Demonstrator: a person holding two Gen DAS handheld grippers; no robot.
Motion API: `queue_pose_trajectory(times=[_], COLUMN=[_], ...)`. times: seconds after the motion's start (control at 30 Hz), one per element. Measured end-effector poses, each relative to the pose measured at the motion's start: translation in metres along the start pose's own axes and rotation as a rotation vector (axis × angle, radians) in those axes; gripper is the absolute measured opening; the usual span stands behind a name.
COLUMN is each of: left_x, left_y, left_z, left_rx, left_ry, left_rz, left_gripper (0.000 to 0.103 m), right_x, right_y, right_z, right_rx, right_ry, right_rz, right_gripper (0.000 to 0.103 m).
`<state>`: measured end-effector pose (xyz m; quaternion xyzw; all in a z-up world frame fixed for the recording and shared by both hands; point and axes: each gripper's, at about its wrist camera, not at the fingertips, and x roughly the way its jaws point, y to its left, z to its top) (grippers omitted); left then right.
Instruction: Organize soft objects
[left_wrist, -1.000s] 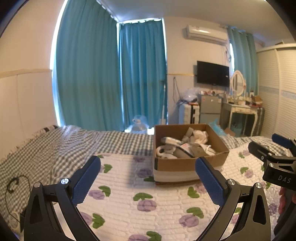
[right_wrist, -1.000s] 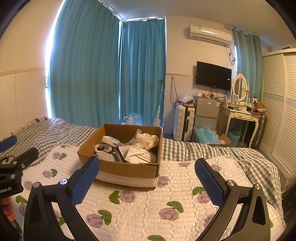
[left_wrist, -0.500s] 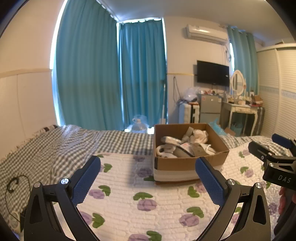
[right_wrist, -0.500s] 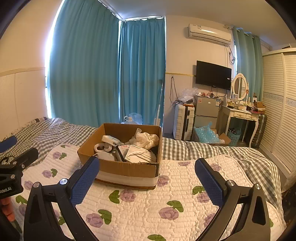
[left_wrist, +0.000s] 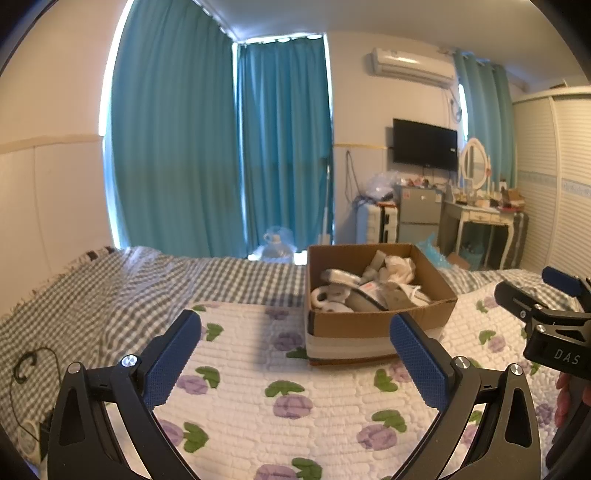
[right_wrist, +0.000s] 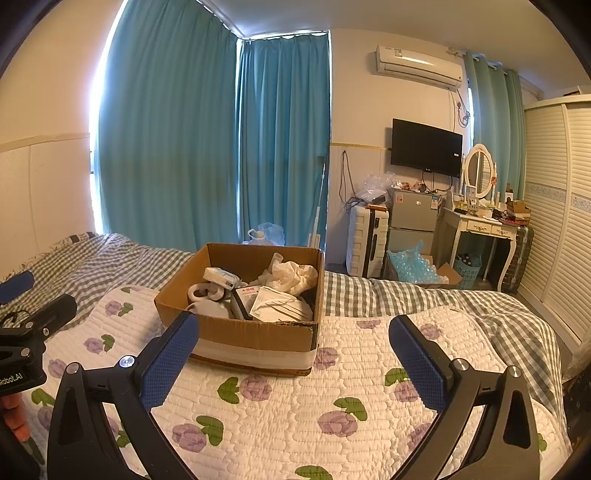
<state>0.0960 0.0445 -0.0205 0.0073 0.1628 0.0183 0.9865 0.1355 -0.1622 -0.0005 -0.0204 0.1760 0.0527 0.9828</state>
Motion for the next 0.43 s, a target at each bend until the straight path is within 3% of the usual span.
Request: queue_pose_trajectory(times=[0.43], left_x=[0.0002], left_y=[0.0033], left_z=[-0.0015], left_rx=[-0.015], left_ry=[-0.001], left_rz=[-0.005], left_gripper=[0.103], right_x=[0.0007], right_y=[0.0002], right_z=[-0.0034], right_rx=[0.006], right_ry=[0.007], right_rz=[-0.002], right_gripper=[0.103])
